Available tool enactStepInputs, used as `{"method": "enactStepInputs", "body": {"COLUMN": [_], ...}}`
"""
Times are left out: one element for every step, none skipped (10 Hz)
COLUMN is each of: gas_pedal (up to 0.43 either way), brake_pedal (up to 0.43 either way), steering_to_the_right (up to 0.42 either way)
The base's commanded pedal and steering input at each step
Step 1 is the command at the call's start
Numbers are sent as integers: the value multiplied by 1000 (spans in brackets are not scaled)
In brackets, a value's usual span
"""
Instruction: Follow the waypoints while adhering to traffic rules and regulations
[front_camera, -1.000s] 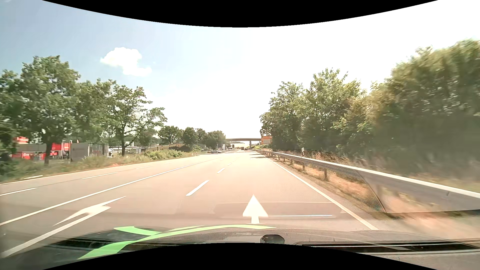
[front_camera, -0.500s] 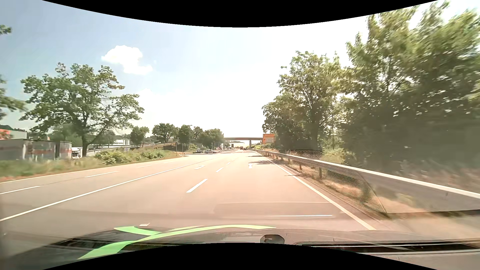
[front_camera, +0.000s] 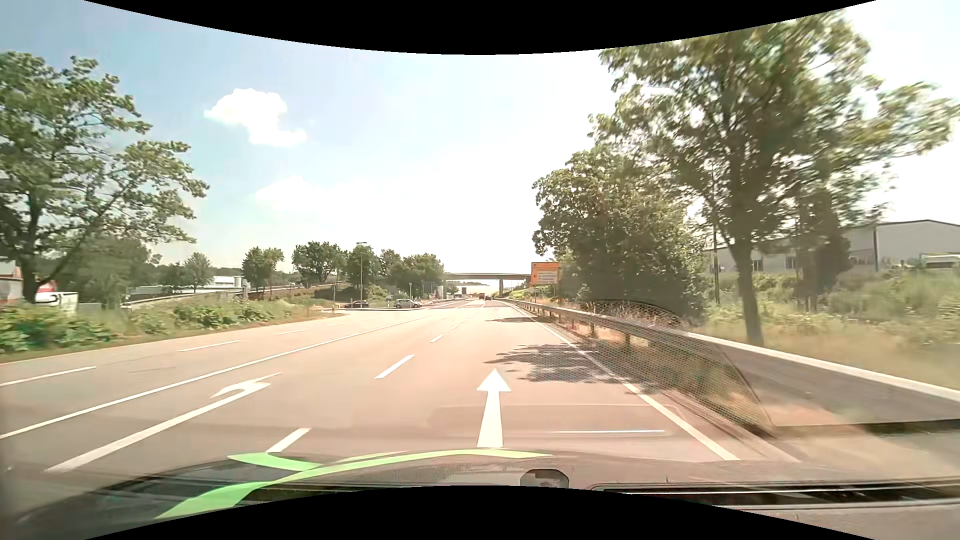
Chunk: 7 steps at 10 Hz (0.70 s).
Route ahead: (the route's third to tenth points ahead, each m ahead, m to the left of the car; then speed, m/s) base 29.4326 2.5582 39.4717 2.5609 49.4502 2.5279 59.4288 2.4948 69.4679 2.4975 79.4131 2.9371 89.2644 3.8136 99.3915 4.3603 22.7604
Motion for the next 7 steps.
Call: {"method": "enactStepInputs", "body": {"gas_pedal": [169, 169, 169, 169, 169, 169, 169], "brake_pedal": [0, 0, 0, 0, 0, 0, 0], "steering_to_the_right": [-3, -3, -3, -4, -5, -5, -5]}}
